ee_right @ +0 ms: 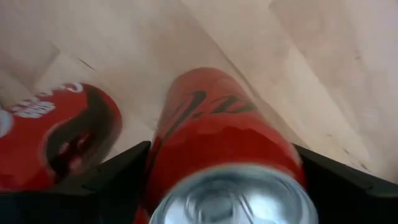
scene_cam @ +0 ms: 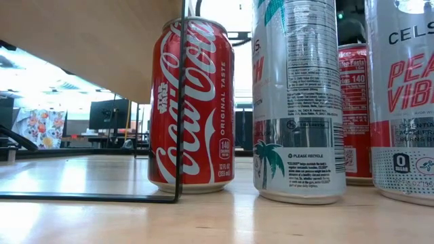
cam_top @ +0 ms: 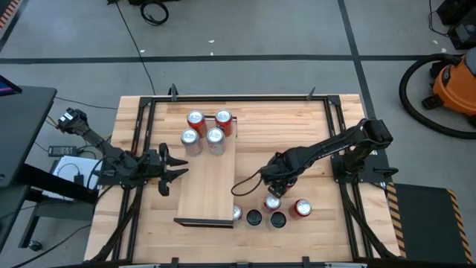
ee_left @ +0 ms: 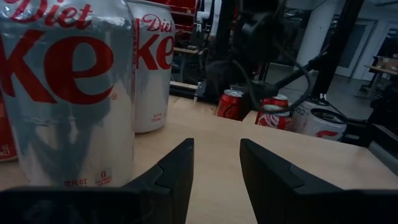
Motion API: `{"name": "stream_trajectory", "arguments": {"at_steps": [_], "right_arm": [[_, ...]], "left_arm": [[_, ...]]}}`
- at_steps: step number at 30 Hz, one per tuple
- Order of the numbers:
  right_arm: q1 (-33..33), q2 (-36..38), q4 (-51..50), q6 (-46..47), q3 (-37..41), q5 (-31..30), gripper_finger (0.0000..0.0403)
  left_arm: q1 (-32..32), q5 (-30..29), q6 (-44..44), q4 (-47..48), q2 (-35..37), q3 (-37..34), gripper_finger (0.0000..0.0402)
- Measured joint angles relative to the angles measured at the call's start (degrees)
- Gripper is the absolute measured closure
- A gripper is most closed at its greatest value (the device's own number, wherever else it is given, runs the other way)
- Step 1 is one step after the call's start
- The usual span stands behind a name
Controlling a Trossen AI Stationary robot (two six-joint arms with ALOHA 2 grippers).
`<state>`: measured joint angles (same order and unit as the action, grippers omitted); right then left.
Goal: Place canned beverage on shelf
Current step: Put the top red black soda can on the shelf
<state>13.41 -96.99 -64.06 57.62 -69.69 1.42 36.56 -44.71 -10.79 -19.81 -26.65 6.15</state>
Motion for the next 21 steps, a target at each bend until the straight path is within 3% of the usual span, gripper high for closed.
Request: {"name": "stream_trajectory", "arguments": {"at_steps": [12, 21], "right_arm": [[-2.50, -0.09, -0.86, -5.10, -1.21, 0.66, 0.0092], [-8.36, -0.21, -3.78, -13.74, -12.10, -3.61, 0.0084]], "left_arm": [[0.00, 0.02, 1.53, 0.00, 0.01, 0.00, 0.0262], [0.00, 0.02, 2.67, -0.06, 0.02, 0.00, 0.0262]]}}
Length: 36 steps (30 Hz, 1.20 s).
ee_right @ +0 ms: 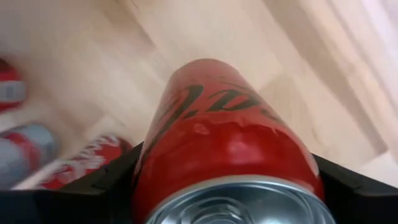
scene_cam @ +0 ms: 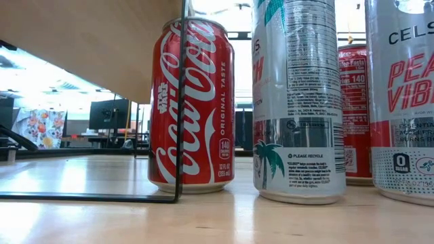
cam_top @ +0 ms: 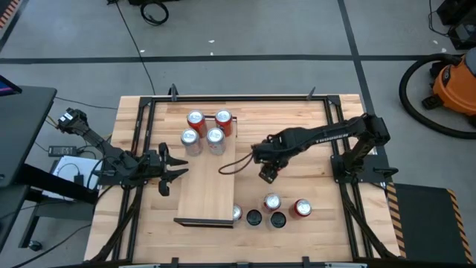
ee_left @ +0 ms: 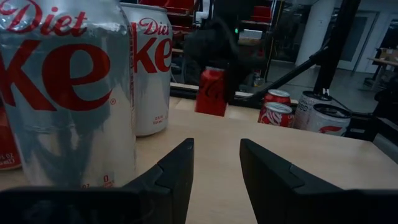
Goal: Place canned beverage on shelf
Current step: Put the top red black soda can on the shelf
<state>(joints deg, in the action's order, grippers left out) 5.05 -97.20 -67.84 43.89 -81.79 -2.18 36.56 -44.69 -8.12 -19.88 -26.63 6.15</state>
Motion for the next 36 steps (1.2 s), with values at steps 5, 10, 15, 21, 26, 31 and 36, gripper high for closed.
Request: {"name": "stream_trajectory", "arguments": {"at_steps": [5, 10, 15, 21, 26, 31, 36], "right_arm": [[-2.75, -0.21, 3.40, -3.98, -1.67, -0.83, 0.0084], [-5.52, -1.32, 6.28, -6.90, -1.79, -0.12, 0.0084], [-6.85, -6.98, 4.04, -11.60, -5.45, 1.49, 0.0084], [-6.28, -13.09, -1.73, -17.45, -13.57, 1.58, 0.0083], [-5.53, -15.01, -1.47, -22.88, -14.72, 1.64, 0.0082], [-5.25, -16.03, -2.83, -24.36, -14.41, 1.75, 0.0074], [-4.35, -17.36, -2.47, -26.95, -14.31, 1.67, 0.0061]], "left_arm": [[0.00, 0.00, -0.02, 0.00, 0.00, 0.00, 0.0262], [0.00, -0.02, 0.00, -0.10, 0.02, 0.00, 0.0262], [0.00, -0.02, 1.74, -0.94, 0.02, 0.00, 0.0262], [0.00, -0.02, 1.86, -1.25, 0.02, -0.01, 0.0262], [0.00, 0.00, 1.52, -0.95, 0.03, -0.02, 0.0262], [0.04, 1.00, 1.36, -0.82, 0.02, -0.02, 0.0262], [0.04, 1.46, 1.01, -0.86, 0.02, -0.01, 0.0262]]}}
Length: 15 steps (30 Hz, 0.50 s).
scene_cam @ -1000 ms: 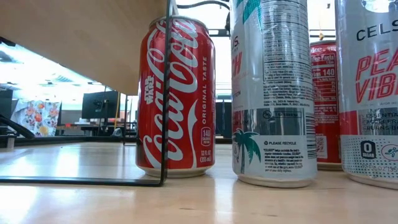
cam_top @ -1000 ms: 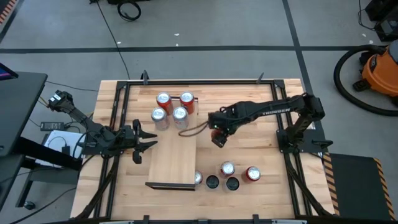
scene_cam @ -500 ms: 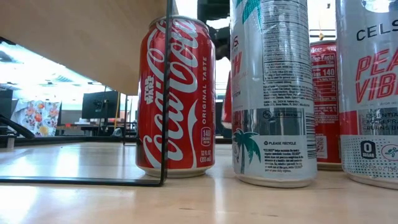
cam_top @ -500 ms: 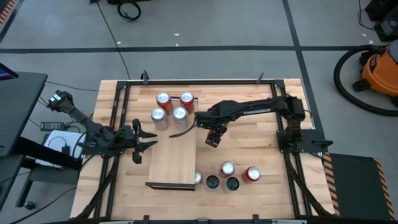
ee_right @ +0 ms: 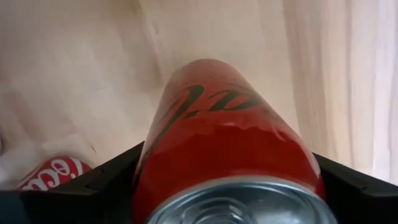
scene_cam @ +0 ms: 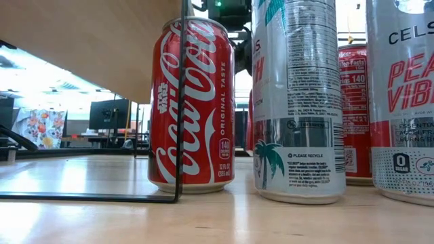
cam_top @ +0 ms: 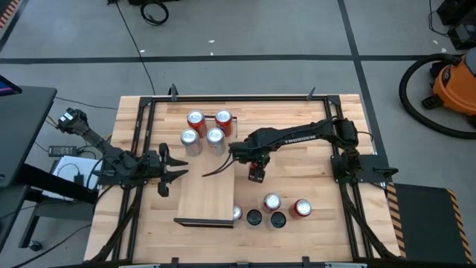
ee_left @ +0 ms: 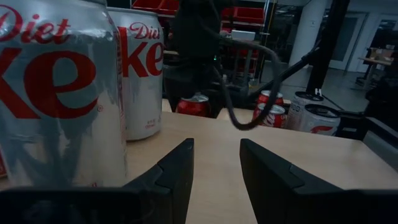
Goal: Place canned beverage on shelf
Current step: Put the top red black soda can on the shelf
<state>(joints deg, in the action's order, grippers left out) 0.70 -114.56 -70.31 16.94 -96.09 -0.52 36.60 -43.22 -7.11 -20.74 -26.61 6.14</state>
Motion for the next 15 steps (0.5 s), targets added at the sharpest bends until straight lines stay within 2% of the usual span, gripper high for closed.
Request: {"name": "stream_trajectory", "arguments": {"at_steps": [8, 15], "right_arm": [[0.29, -0.61, 1.52, -1.13, -0.02, 0.13, 0.0054], [0.32, -0.61, 2.51, -1.55, -0.02, 0.11, 0.0032]], "left_arm": [[0.00, 0.04, -0.18, 0.08, 0.02, -0.01, 0.0262], [0.00, 0.03, -0.14, 0.08, 0.00, 0.00, 0.0262]]}}
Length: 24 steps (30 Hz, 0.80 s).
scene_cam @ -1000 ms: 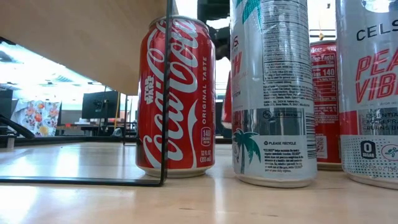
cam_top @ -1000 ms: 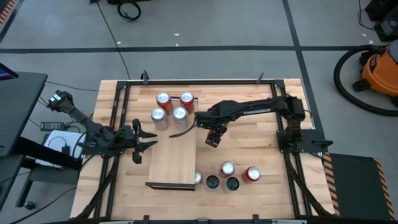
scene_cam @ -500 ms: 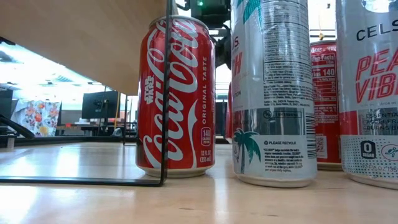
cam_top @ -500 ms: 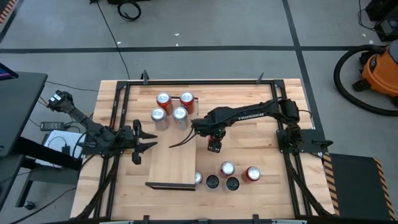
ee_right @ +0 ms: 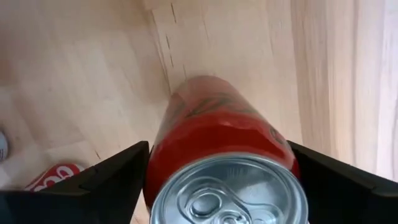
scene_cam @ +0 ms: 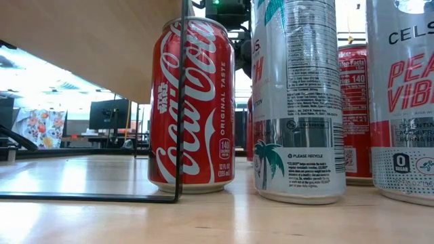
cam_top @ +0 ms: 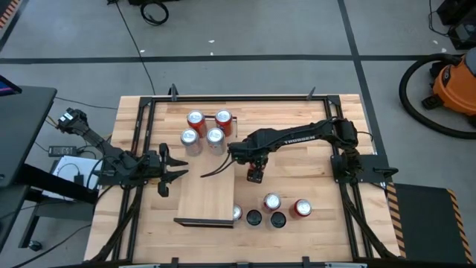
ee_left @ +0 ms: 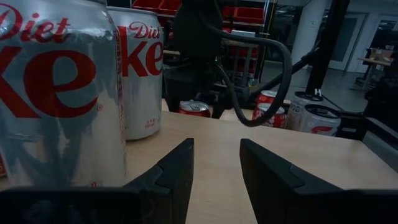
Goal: Place canned beverage on shelf
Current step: Put the top red black soda can on the shelf
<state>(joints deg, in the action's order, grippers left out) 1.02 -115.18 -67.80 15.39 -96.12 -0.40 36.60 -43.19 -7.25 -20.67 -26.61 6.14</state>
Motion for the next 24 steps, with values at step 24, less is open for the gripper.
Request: {"name": "stream_trajectory", "arguments": {"at_steps": [24], "right_arm": [[7.61, 30.87, 41.44, -1.45, 35.04, -15.88, 0.0030]], "left_arm": [[0.00, 2.55, -0.92, -0.02, 0.00, 0.00, 0.0262]]}}
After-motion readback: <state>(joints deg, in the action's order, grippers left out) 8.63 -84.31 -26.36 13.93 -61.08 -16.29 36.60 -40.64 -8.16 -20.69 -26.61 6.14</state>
